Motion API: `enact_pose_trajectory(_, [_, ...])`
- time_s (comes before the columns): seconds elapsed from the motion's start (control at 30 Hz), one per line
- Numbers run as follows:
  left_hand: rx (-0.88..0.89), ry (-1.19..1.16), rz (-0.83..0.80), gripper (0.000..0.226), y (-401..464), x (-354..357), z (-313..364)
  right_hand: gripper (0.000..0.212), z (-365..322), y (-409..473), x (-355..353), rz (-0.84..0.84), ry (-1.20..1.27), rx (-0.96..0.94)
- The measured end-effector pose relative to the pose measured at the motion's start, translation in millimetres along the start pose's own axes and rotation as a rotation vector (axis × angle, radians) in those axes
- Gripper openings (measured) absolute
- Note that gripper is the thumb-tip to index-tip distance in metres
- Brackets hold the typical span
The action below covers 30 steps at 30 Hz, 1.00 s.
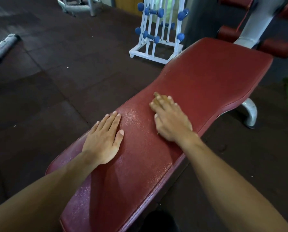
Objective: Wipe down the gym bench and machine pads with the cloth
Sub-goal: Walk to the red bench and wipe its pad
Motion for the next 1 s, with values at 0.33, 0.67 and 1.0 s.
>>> enact_pose_trajectory(0.33, [0.109,-0.162,-0.007,0.059,36,-25,62,0.051,-7,-27,-9,-0.089,-0.042,0.063])
enact_pose_trajectory(0.67, [0.098,-0.059,-0.059,0.065,148,3,111,0.055,92,0,-21,0.015,-0.18,0.136])
enact_pose_trajectory(1.0, [0.057,-0.042,-0.044,0.065,161,9,109,0.051,219,124,-45,0.033,-0.067,0.24])
Point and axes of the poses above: each hand's wrist, its own y-axis towards the middle knuckle, its own x-axis out of the palm, z = x × y, the point moved 8 cm from there along y, towards the middle knuckle, and after that the axes turned 3 degrees about x, right-handed, at the moved point
